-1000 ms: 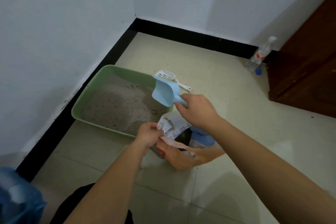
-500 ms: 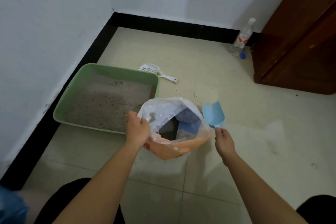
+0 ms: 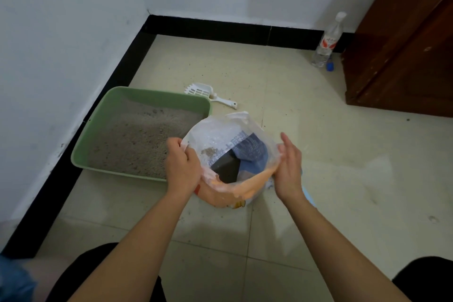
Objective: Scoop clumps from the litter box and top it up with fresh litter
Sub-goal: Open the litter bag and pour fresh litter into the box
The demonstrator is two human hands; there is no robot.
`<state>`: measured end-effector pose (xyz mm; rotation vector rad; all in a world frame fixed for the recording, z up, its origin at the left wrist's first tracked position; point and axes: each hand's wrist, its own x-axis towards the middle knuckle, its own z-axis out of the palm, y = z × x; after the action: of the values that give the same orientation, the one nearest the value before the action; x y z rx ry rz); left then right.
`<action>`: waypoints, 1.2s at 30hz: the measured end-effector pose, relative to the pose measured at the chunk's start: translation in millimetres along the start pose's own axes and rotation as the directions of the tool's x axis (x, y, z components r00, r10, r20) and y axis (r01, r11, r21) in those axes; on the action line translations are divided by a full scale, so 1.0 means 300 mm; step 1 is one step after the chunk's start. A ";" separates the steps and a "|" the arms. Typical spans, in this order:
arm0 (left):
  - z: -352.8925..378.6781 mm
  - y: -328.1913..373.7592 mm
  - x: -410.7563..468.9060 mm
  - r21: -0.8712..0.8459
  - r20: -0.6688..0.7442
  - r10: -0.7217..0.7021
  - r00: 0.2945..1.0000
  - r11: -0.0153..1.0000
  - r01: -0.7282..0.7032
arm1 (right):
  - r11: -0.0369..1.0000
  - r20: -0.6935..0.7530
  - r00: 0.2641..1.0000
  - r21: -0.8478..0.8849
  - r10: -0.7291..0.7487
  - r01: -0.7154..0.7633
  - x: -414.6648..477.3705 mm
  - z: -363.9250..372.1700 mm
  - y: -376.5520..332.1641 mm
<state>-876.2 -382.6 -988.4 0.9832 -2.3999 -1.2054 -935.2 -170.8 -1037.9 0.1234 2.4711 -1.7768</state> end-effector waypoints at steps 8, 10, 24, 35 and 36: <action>0.048 -0.028 -0.034 0.211 0.264 0.275 0.925 0.919 -0.334 | 0.991 0.273 0.957 -0.112 0.097 -0.069 -0.026 0.127 0.162; 0.065 -0.043 -0.034 0.266 0.306 0.259 0.916 0.901 -0.344 | 0.926 0.072 0.996 -0.377 0.043 -0.013 -0.021 0.091 0.214; 0.102 -0.081 -0.027 0.320 0.283 0.074 0.956 0.933 -0.166 | 0.513 0.007 0.932 -0.837 0.362 -0.193 -0.010 -0.094 0.348; 0.016 -0.056 0.020 0.183 -0.052 0.021 0.998 0.983 -0.011 | 0.943 0.001 0.949 -0.109 0.316 -0.314 -0.008 0.138 0.178; 0.011 -0.057 0.017 0.180 -0.043 0.033 0.999 0.983 -0.025 | 0.931 0.016 0.945 -0.175 0.327 -0.319 -0.006 0.155 0.183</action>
<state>-873.8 -391.2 -1004.1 1.0113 -2.5114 -0.9583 -925.2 -197.5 -1103.9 0.4440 2.3883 -1.4147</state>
